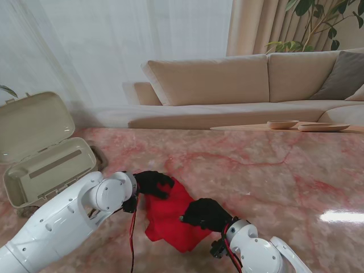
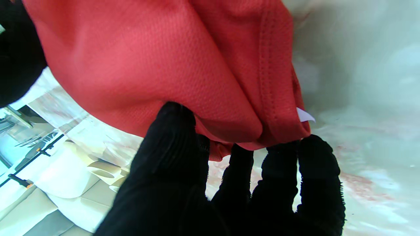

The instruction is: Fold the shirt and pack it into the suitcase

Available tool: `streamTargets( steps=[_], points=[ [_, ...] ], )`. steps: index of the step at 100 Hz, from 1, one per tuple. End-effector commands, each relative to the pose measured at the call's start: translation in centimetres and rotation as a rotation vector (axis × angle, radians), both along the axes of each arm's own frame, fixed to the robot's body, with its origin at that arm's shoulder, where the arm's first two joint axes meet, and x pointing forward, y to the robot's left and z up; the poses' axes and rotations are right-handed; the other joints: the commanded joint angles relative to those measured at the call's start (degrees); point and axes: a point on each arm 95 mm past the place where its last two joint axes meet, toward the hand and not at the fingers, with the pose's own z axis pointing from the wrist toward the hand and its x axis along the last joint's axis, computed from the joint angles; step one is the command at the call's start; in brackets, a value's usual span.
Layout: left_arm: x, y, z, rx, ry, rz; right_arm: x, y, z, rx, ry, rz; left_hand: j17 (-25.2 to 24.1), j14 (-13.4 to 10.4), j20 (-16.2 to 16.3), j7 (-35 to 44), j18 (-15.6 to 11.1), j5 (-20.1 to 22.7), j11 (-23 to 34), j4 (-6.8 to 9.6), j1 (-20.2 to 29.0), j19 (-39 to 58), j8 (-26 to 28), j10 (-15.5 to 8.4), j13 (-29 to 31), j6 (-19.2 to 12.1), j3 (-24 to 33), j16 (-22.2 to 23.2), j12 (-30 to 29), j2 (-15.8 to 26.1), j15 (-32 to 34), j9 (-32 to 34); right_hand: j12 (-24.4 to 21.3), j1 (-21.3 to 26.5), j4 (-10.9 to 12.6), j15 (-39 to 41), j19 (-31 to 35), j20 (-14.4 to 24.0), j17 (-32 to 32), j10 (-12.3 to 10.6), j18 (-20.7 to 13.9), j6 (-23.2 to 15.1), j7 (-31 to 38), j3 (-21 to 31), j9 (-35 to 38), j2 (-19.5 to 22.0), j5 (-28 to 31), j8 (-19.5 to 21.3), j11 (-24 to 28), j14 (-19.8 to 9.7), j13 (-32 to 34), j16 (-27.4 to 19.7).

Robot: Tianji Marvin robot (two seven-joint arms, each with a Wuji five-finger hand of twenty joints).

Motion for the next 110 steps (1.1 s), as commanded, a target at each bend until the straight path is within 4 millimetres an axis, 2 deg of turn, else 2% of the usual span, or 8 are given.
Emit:
streamTargets(
  steps=[1,35,45,80,110],
  points=[
    [-1.3,0.9,-1.8,0.040,0.052,0.009,-0.2,-0.1,-0.7,-0.015,0.032,0.006,0.1,2.3,1.5,-0.5,-0.4,0.1,2.3,1.25,0.7,2.7,-0.1,3.2,0.9,0.2,-1.6,0.4,0.6,1.4,1.5,1.8,-0.5,0.1,-0.2,-0.5,1.0,-1.1,-0.3,-1.2,0.9,-2.3,1.1,-1.1,0.8,0.9,-0.8,-0.7,0.4,0.1,0.7,-1.3],
    [-4.0,1.6,-1.4,0.040,0.097,0.043,1.1,-0.6,-0.9,-0.067,0.026,0.002,0.1,2.6,1.6,-1.8,-0.3,0.4,2.2,1.23,0.2,2.9,0.0,3.5,1.0,0.7,-2.6,0.6,0.8,2.6,1.7,2.5,0.0,0.3,-0.3,-1.0,0.5,-1.4,-2.3,-2.5,-0.6,-3.8,3.4,-1.0,3.5,0.3,0.7,-0.6,1.1,-1.4,1.1,-1.5],
    [-5.0,1.7,-1.5,0.039,0.115,0.059,1.9,-0.7,-0.7,-0.084,0.013,-0.002,0.1,2.7,1.7,-2.1,-0.3,0.5,2.1,1.22,0.0,3.0,0.1,3.7,1.1,1.0,-2.7,0.7,0.8,3.0,1.8,2.6,0.0,0.5,-0.4,-1.5,0.2,-1.4,-3.5,-3.4,-2.3,-4.3,4.2,-0.7,3.6,-0.3,0.5,-1.2,0.8,-2.4,0.8,-1.7],
    [-8.4,2.0,-1.2,0.047,0.163,0.164,4.6,-0.4,-0.5,-0.102,-0.014,0.009,0.5,4.0,1.7,-3.7,0.1,1.0,1.9,1.07,-1.2,3.3,0.1,5.3,1.8,3.0,-3.2,0.8,1.0,4.8,2.1,3.8,0.0,0.8,-0.9,-2.2,-0.6,-1.6,-4.9,-4.8,-4.5,-5.3,6.9,0.5,4.8,-1.8,1.0,-2.8,0.5,-3.8,1.1,-1.9],
    [-10.8,2.3,-0.9,0.016,0.205,0.305,5.8,-0.3,-0.3,-0.093,-0.039,0.034,1.8,5.9,-2.7,-5.7,2.8,2.3,1.7,0.96,-2.7,-1.3,0.5,7.8,2.3,6.1,-3.5,-2.5,1.2,6.9,0.0,5.4,0.0,1.0,-1.5,-3.0,-1.1,-2.0,-5.6,-5.7,-5.8,-5.8,8.9,1.8,5.0,-3.1,0.5,-4.4,0.2,-4.7,0.8,-2.1]
  ],
)
